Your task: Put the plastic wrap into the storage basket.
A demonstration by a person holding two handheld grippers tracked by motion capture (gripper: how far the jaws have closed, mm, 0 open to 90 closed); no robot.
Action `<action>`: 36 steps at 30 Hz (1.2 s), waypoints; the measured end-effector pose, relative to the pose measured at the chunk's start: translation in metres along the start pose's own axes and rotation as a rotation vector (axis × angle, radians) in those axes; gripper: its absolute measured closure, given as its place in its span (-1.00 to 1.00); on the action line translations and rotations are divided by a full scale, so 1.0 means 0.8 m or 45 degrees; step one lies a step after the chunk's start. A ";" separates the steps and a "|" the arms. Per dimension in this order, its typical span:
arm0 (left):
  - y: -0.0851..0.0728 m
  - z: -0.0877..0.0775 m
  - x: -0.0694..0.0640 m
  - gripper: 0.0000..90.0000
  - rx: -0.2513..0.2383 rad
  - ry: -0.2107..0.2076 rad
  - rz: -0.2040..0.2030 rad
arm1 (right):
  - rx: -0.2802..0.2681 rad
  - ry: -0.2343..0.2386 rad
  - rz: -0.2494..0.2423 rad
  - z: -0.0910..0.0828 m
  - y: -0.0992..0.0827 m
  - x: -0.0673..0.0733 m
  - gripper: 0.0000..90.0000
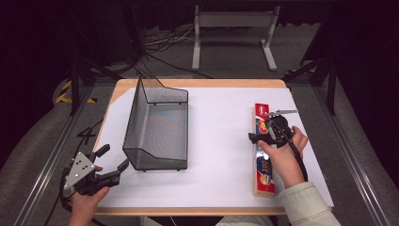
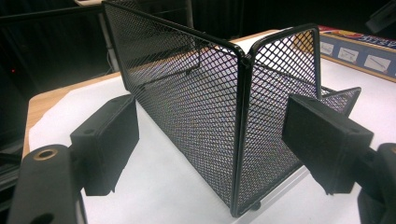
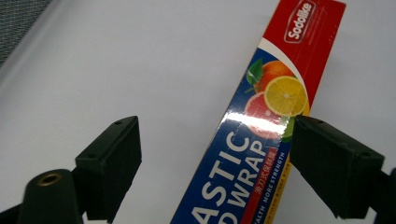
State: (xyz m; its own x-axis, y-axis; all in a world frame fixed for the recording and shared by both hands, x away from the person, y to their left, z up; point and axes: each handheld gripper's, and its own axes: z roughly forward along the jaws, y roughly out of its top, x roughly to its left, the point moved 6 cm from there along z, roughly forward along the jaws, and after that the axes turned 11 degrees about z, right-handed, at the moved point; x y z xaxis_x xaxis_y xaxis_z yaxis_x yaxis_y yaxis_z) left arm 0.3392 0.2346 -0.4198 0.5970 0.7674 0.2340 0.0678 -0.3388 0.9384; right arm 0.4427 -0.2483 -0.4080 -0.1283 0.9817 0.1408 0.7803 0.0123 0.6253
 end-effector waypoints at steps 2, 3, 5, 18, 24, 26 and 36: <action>0.000 0.000 0.000 -0.56 -0.001 0.001 -0.001 | 0.027 -0.038 0.019 0.010 -0.002 -0.005 -0.66; 0.000 0.000 0.000 -0.56 -0.001 0.001 -0.001 | 0.038 -0.050 0.031 0.013 -0.003 -0.006 -0.67; 0.000 0.000 0.000 -0.56 0.001 0.001 0.002 | 0.078 -0.067 0.048 0.023 -0.006 -0.010 -0.70; -0.001 0.000 0.001 -0.56 -0.001 0.001 -0.002 | 0.308 -0.164 0.044 0.065 -0.030 -0.018 -0.75; -0.001 0.000 0.001 -0.56 -0.001 0.001 -0.001 | 0.320 -0.204 0.048 0.064 -0.031 -0.022 -0.47; 0.000 0.000 0.001 -0.56 0.000 0.002 -0.001 | 0.317 -0.214 0.047 0.063 -0.031 -0.022 -0.43; 0.000 0.000 0.001 -0.56 0.001 0.002 0.001 | 0.305 -0.254 0.053 0.058 -0.030 -0.017 -0.28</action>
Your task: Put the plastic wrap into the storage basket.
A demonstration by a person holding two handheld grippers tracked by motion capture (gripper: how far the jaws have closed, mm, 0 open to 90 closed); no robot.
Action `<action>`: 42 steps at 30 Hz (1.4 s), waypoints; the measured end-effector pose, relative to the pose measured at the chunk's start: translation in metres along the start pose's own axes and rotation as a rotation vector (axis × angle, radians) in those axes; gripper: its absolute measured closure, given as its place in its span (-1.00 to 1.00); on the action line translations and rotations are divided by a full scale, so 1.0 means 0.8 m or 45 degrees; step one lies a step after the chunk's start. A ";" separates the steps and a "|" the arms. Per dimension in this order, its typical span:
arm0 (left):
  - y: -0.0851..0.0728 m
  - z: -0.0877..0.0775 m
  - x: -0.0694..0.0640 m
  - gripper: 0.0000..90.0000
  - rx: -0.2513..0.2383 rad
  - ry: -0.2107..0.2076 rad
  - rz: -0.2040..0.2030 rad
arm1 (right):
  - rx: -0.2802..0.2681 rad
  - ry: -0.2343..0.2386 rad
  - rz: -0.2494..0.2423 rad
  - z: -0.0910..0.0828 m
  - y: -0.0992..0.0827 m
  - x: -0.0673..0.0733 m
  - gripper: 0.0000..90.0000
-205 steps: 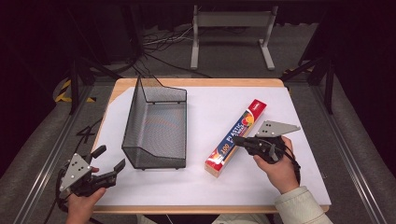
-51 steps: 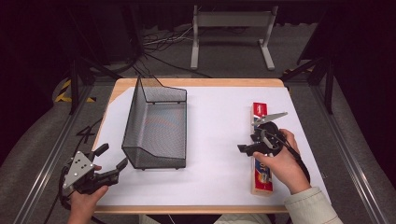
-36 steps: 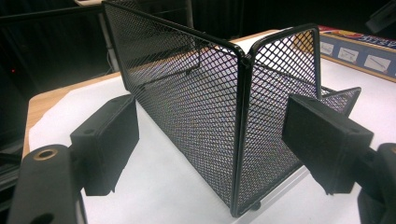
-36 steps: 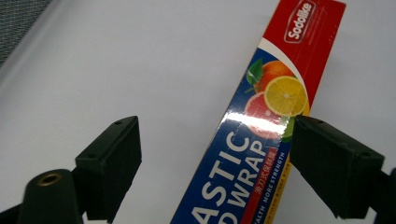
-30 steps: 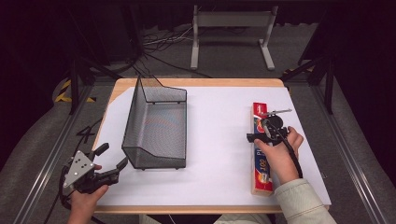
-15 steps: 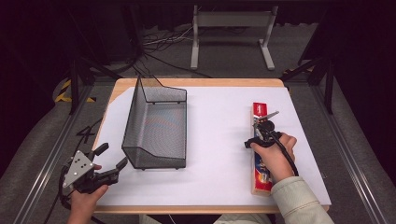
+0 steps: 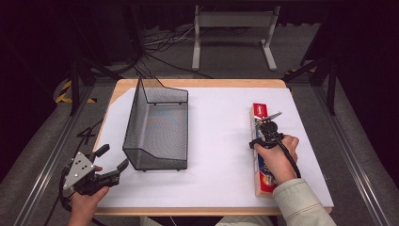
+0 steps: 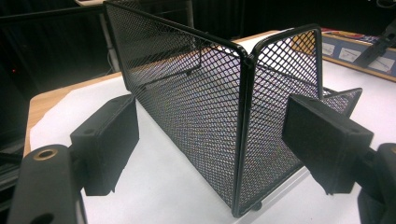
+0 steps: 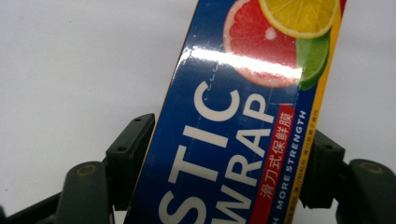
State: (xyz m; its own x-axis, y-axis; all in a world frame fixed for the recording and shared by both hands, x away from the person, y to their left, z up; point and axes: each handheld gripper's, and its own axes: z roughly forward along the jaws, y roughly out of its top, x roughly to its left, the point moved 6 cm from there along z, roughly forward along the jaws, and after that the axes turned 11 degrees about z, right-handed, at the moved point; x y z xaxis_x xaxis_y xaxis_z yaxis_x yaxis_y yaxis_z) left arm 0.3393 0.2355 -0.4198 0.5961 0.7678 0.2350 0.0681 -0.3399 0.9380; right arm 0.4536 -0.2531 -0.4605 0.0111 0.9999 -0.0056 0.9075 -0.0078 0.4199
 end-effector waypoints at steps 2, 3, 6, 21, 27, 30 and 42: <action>0.000 0.000 0.000 -0.56 -0.002 0.000 -0.001 | -0.003 -0.004 -0.013 0.000 0.000 0.001 -0.27; 0.000 0.000 0.000 -0.56 -0.003 0.000 -0.001 | -0.009 -0.010 -0.023 0.000 0.000 0.003 -0.25; 0.000 0.000 0.000 -0.56 -0.003 0.000 -0.002 | -0.020 0.000 -0.018 -0.001 0.000 0.005 -0.20; 0.000 0.000 0.000 -0.56 -0.004 0.000 -0.002 | -0.137 0.091 -0.055 -0.043 0.015 0.012 -0.14; 0.000 -0.001 0.001 -0.56 -0.011 0.004 -0.007 | -0.198 0.133 -0.068 -0.068 0.025 0.018 -0.13; 0.001 -0.001 0.001 -0.56 -0.010 0.004 -0.004 | -0.216 0.155 -0.078 -0.081 0.029 0.022 -0.13; 0.001 -0.002 0.001 -0.56 -0.011 0.007 -0.007 | -0.272 0.203 -0.109 -0.114 0.044 0.034 -0.13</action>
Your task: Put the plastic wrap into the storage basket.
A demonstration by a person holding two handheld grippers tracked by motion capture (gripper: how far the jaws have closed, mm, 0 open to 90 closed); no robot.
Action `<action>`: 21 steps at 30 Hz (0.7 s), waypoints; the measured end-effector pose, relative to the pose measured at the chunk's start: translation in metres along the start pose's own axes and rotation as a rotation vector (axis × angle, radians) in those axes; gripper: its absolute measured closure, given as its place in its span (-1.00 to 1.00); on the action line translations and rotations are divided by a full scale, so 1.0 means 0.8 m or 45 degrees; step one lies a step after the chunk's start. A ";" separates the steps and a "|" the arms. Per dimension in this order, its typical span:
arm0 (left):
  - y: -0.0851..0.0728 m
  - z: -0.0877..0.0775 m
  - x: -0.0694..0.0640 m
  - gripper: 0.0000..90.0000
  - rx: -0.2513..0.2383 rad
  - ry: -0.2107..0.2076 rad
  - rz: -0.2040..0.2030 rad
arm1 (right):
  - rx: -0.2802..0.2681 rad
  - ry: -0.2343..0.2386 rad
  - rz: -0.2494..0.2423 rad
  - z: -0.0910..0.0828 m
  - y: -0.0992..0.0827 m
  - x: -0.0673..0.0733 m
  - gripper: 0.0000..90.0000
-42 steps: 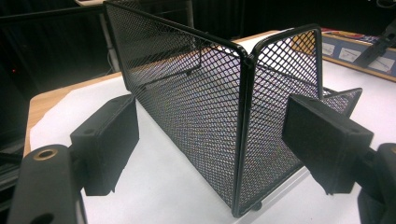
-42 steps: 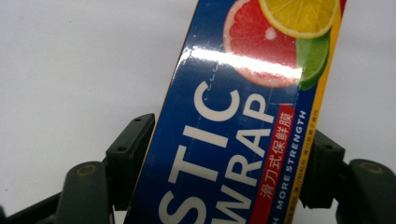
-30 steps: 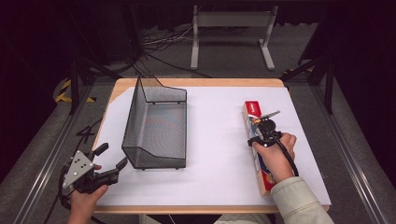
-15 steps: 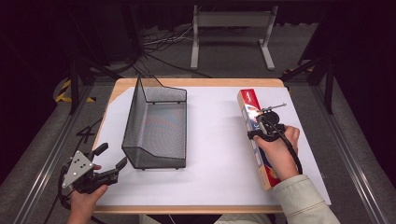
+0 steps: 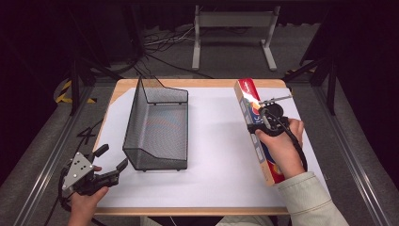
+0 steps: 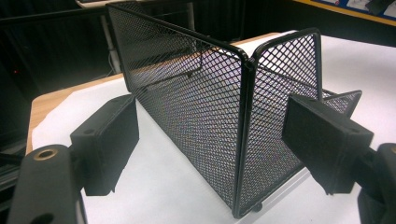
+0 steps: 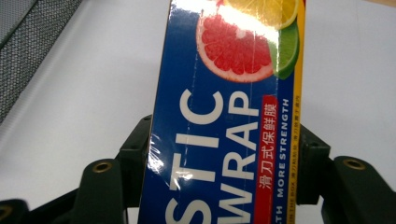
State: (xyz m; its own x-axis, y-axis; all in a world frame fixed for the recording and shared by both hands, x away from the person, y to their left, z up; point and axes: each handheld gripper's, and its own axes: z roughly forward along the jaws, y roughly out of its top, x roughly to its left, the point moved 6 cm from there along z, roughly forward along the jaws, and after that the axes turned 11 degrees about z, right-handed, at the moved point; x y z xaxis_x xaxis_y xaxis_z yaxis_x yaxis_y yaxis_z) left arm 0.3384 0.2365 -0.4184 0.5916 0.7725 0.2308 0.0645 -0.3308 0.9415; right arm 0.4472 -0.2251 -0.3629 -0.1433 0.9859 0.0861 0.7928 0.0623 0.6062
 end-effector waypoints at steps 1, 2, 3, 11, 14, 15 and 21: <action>0.000 0.000 0.000 -0.56 0.001 0.001 0.002 | -0.006 0.007 -0.002 -0.003 0.003 0.002 -0.13; 0.000 0.000 0.000 -0.56 0.003 0.001 0.003 | -0.010 0.011 -0.001 -0.004 0.004 0.004 -0.13; 0.000 0.000 -0.001 -0.56 0.004 0.000 0.006 | -0.013 0.012 -0.007 -0.006 0.006 0.006 -0.13; 0.001 -0.006 -0.001 -0.56 0.004 0.010 0.007 | -0.025 0.044 -0.037 -0.015 0.023 0.029 -0.13; 0.000 -0.008 -0.001 -0.56 0.005 0.016 0.008 | -0.024 0.056 -0.048 -0.015 0.028 0.037 -0.13; -0.001 -0.009 -0.001 -0.56 0.005 0.019 0.001 | -0.022 0.060 -0.049 -0.015 0.030 0.040 -0.13; -0.002 -0.014 0.000 -0.56 0.006 0.029 -0.005 | -0.016 0.080 -0.073 -0.013 0.045 0.067 -0.13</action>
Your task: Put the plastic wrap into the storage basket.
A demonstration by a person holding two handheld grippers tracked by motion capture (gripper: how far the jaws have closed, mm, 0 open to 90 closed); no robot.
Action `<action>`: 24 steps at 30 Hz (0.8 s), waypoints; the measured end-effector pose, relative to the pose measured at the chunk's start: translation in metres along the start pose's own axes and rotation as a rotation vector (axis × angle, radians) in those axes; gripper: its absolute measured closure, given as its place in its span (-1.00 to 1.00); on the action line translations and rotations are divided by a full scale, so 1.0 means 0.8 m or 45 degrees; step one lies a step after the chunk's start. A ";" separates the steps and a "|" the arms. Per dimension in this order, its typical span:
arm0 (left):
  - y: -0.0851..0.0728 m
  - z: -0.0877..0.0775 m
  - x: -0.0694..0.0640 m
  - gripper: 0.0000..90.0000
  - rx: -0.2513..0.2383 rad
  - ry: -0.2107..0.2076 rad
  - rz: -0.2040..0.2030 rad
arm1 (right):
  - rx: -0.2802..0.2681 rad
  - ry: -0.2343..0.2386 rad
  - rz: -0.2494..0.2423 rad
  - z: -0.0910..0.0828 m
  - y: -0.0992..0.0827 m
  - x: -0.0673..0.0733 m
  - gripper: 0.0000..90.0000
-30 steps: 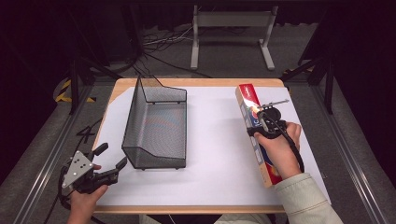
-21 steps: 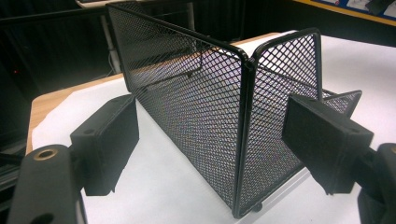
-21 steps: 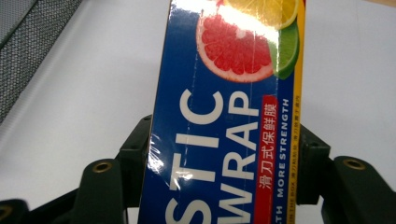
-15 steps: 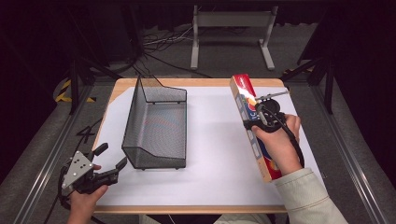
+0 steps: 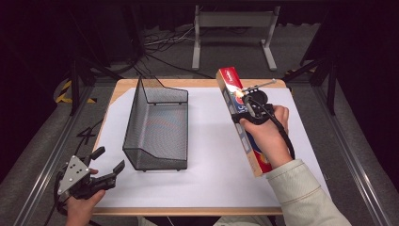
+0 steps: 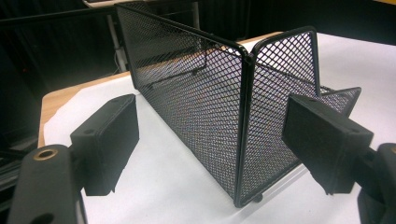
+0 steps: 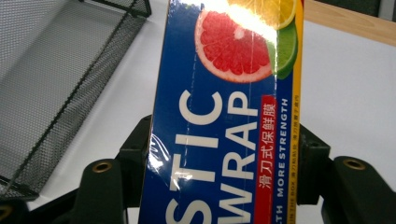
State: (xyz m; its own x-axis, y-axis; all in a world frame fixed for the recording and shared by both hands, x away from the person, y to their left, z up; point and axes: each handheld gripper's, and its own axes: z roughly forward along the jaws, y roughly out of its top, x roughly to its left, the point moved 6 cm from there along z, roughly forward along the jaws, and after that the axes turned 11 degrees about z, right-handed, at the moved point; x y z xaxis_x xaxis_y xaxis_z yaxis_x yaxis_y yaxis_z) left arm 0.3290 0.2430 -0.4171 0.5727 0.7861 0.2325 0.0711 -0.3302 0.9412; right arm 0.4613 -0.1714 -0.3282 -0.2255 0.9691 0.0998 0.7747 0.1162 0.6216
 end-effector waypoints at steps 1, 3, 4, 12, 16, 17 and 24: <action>0.000 0.000 0.000 -0.56 0.000 0.001 0.000 | 0.000 0.004 -0.003 0.001 0.002 0.004 -0.13; 0.000 0.000 0.000 -0.56 -0.001 0.000 0.000 | 0.004 0.008 -0.013 0.004 0.006 0.013 -0.13; 0.000 0.000 0.000 -0.56 -0.002 0.000 0.003 | 0.006 0.011 -0.014 0.005 0.007 0.016 -0.13; 0.001 0.003 0.001 -0.56 -0.004 -0.006 0.000 | 0.023 0.054 -0.002 0.016 0.017 0.046 -0.13; 0.003 0.006 0.000 -0.56 -0.010 -0.013 0.004 | 0.030 0.062 -0.011 0.020 0.022 0.060 -0.13; 0.002 0.007 0.000 -0.56 -0.002 -0.018 0.009 | 0.031 0.063 -0.014 0.021 0.023 0.063 -0.13; 0.004 0.011 0.000 -0.56 -0.018 -0.025 0.005 | 0.042 0.099 -0.021 0.030 0.032 0.093 -0.13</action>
State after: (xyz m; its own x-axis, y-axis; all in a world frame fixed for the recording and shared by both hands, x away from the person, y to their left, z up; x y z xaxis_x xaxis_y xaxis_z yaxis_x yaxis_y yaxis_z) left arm 0.3362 0.2375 -0.4160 0.5891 0.7743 0.2311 0.0572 -0.3252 0.9439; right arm 0.4782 -0.0912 -0.3234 -0.2829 0.9473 0.1504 0.7893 0.1408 0.5977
